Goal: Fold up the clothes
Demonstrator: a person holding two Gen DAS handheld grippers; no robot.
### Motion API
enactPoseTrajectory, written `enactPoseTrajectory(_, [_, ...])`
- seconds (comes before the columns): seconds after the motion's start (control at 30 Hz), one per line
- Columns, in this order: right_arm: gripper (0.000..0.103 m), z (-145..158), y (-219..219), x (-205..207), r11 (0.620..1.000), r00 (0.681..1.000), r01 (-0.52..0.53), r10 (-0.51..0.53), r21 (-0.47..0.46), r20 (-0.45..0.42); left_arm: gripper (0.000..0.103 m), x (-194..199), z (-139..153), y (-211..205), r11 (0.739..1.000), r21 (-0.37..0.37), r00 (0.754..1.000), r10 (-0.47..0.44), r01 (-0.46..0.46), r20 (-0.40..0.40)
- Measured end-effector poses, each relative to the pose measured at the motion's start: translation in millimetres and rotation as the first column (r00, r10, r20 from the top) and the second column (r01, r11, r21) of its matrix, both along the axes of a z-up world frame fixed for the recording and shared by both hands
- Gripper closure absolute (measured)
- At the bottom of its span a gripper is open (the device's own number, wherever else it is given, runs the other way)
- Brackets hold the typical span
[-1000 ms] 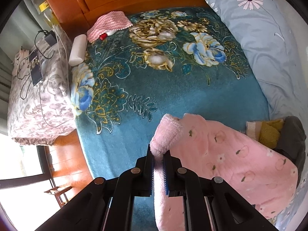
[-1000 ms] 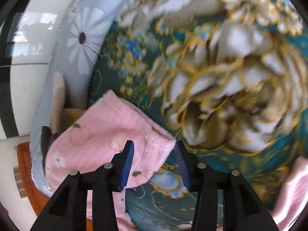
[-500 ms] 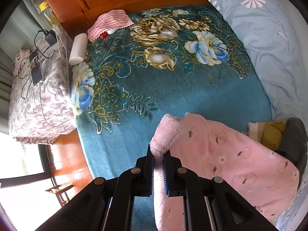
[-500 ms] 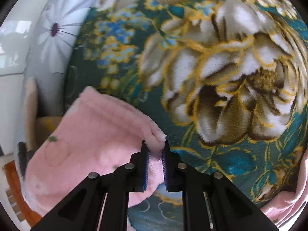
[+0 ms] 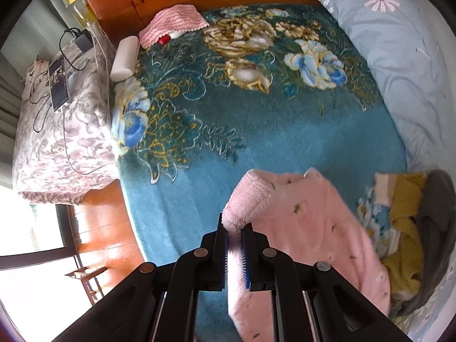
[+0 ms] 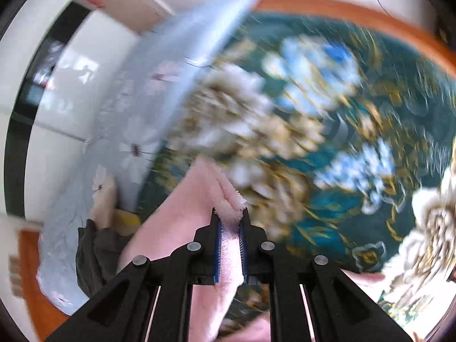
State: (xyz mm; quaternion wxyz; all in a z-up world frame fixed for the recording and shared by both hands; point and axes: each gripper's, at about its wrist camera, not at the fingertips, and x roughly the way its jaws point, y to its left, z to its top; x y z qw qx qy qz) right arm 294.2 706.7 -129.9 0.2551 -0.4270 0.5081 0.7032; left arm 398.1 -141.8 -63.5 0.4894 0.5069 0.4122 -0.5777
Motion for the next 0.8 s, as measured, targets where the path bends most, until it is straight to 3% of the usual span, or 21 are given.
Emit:
enactPoseTrajectory(0.13, [0.091, -46, 13, 26, 0.995, 0.994, 0.053, -0.045, -0.083, 0.095, 0.093, 4, 0, 10, 1.0, 0.013, 1.0, -0.018, 0.018, -0.007])
enactPoseTrajectory(0.27, [0.085, -49, 10, 27, 0.995, 0.992, 0.064, -0.056, -0.073, 0.115, 0.093, 8, 9, 10, 0.999, 0.013, 0.998, -0.034, 0.035, -0.054])
enactPoseTrajectory(0.33, [0.08, -35, 9, 25, 0.998, 0.991, 0.05, -0.047, -0.023, 0.123, 0.093, 11, 11, 7, 0.999, 0.015, 0.996, -0.046, 0.047, -0.078])
enactPoseTrajectory(0.37, [0.071, -26, 9, 25, 0.999, 0.991, 0.044, -0.046, 0.015, 0.129, 0.093, 12, 12, 6, 0.998, 0.016, 0.995, -0.052, 0.053, -0.091])
enactPoseTrajectory(0.47, [0.069, 5, -4, 23, 0.996, 0.994, 0.004, -0.014, 0.094, 0.108, 0.093, 17, 6, 0, 0.997, 0.021, 0.991, -0.073, 0.075, -0.109])
enactPoseTrajectory(0.6, [0.067, 33, -62, 2, 0.983, 0.987, -0.148, 0.14, 0.108, 0.078, 0.093, 26, -13, -11, 0.994, 0.051, 0.988, -0.09, 0.097, -0.129])
enactPoseTrajectory(0.7, [0.066, 45, -132, -27, 0.944, 0.948, -0.315, 0.309, 0.097, 0.074, 0.093, 34, -32, -25, 0.989, 0.082, 0.985, -0.108, 0.12, -0.137])
enactPoseTrajectory(0.8, [0.062, 49, -232, -70, 0.852, 0.854, -0.519, 0.516, 0.063, 0.065, 0.093, 44, -58, -43, 0.98, 0.138, 0.982, -0.12, 0.14, -0.145])
